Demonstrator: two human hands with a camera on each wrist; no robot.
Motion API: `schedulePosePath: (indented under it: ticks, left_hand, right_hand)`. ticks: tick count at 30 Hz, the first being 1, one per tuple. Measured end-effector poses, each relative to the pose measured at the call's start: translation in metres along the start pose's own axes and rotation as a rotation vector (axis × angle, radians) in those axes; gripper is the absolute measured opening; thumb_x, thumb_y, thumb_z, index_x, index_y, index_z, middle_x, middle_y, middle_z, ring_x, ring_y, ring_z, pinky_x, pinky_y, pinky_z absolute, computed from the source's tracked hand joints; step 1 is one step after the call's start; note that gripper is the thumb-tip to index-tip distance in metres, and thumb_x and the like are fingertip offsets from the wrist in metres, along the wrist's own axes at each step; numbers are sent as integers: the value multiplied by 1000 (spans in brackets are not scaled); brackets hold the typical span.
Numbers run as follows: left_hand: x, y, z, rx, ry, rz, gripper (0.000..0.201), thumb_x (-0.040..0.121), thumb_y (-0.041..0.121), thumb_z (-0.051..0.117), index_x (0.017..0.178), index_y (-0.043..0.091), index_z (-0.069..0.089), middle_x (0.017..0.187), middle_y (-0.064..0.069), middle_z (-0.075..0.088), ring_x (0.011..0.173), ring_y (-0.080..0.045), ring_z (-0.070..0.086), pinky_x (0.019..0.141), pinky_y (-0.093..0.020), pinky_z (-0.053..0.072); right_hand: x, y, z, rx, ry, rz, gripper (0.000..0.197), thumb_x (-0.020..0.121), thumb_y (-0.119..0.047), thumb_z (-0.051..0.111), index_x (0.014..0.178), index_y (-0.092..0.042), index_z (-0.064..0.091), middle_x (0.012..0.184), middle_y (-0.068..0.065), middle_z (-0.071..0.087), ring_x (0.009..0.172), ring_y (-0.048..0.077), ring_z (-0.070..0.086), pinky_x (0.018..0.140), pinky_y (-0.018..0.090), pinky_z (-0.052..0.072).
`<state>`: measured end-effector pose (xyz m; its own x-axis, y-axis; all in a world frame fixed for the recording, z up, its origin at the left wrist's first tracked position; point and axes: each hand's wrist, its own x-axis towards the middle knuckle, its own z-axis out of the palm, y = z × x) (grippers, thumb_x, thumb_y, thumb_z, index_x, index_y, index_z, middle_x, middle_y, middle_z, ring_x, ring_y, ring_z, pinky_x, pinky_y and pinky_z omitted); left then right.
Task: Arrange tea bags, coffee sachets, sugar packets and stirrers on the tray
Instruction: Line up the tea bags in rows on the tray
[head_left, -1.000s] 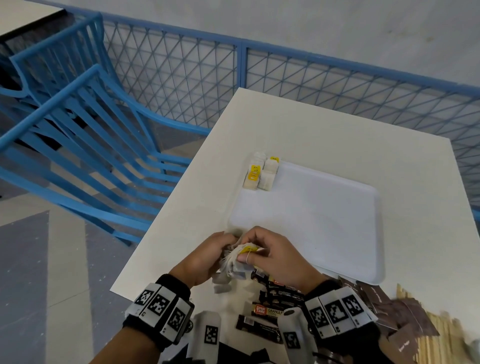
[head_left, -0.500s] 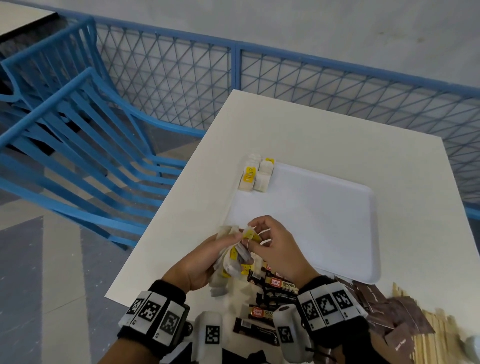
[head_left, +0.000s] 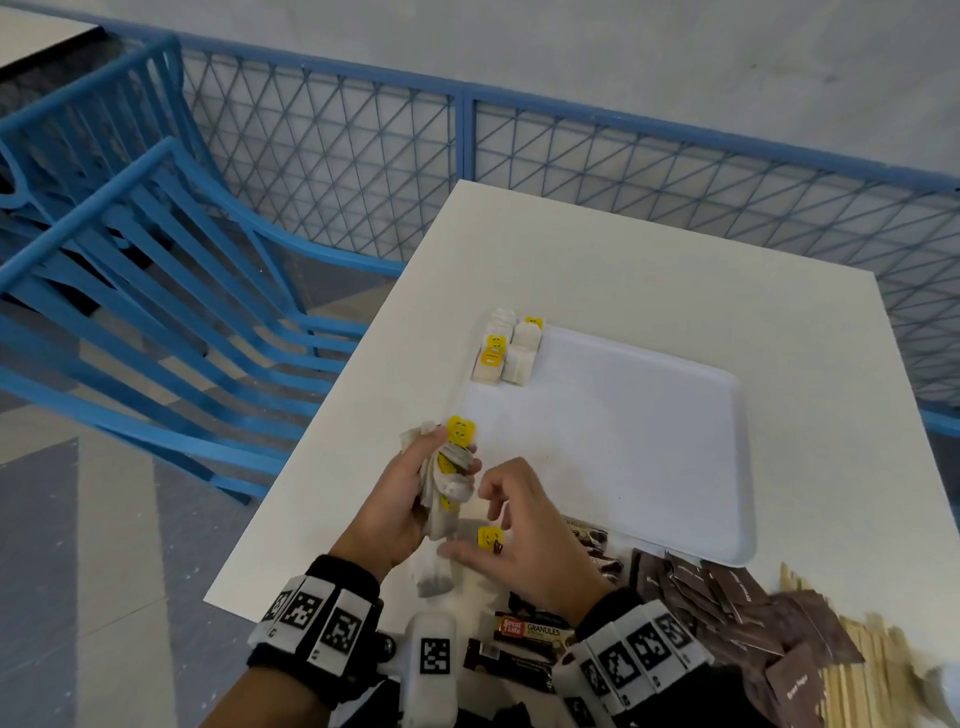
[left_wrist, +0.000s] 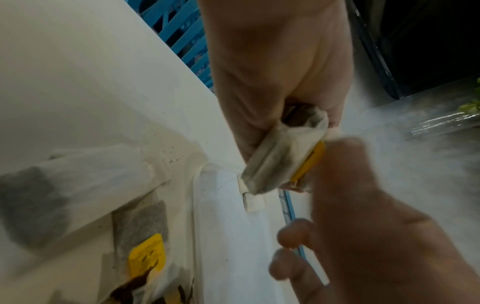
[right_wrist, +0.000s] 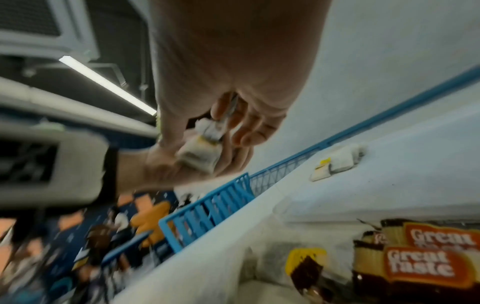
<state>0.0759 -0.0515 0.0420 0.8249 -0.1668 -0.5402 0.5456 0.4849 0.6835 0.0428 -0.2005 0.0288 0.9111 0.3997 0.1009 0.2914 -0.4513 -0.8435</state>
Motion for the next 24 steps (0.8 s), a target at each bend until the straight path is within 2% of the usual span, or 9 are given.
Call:
schedulePosePath:
  ticks: [2,4,8,11,16,18,20,24]
  left_hand:
    - [1,1,3,-25,2,5,35,95,34,42,93,5,62,74,-8,65,63,-16,61,60,-24,52]
    - [2,1,5,-32,-14,-13,37,96,37,41,95,7,63,75,-7,66,64,-15,63,63,-25,53]
    - [1,2,5,-37,-28,-23,38,95,39,43,97,7,64,79,-6,67,70,-16,65,69,-27,55]
    - [0,3,3,-60,-24,-18,37,94,36,44,101,5,62,79,-7,66,66,-16,63,59,-24,54]
    - [1,4,0,-155,-28,6,44,81,37,53,108,2,55,76,-8,63,62,-14,54,56,-21,49]
    - [2,4,-1,-201,-26,29,43,84,35,54,111,1,52,78,-7,61,64,-14,54,54,-20,48]
    - [4,4,-2,-203,5,47,35,92,33,47,104,1,56,79,-7,62,69,-13,55,55,-18,47]
    - [5,6,-5,-207,17,60,33,98,31,39,103,3,57,84,-10,59,61,-9,61,48,-16,47]
  right_hand:
    - [0,1,8,-121,-65,-57,51,70,-54,68,98,-30,33,98,-14,31,80,0,38,73,13,40]
    - [2,2,15,-182,-61,-98,50,71,-51,66,103,-29,34,104,-10,31,83,6,42,74,20,44]
    - [8,2,18,-282,85,-196,28,83,-36,55,105,-24,44,100,-4,36,78,13,51,64,27,53]
    - [7,3,15,-253,106,-244,15,91,-27,50,105,-21,50,97,2,49,76,16,56,61,32,53]
    - [-2,7,9,-281,109,-363,10,89,-13,58,99,-13,57,94,3,62,81,14,57,70,25,49]
    - [-8,11,6,-287,119,-373,8,88,-12,58,96,-11,58,90,2,64,82,15,58,70,26,49]
    - [-14,13,3,-275,142,-367,7,89,-13,56,96,-11,58,87,2,64,81,14,58,70,25,49]
    - [-20,12,-7,-244,255,-348,7,92,-19,49,94,-13,53,84,1,62,79,10,55,70,17,46]
